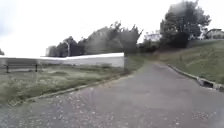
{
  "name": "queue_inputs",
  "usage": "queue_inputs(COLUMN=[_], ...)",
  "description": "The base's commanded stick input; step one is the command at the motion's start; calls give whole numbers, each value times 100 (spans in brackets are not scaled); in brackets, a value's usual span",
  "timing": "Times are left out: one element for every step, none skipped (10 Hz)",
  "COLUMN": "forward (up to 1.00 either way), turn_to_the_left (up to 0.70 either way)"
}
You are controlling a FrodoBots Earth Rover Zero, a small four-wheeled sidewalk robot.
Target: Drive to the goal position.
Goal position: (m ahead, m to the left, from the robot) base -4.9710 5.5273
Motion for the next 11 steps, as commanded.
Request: queue_inputs(forward=[0,0,0,0,0,0,0,0,0,0,0], turn_to_the_left=[45,45,45,45,45,45,45,45,45,45,43])
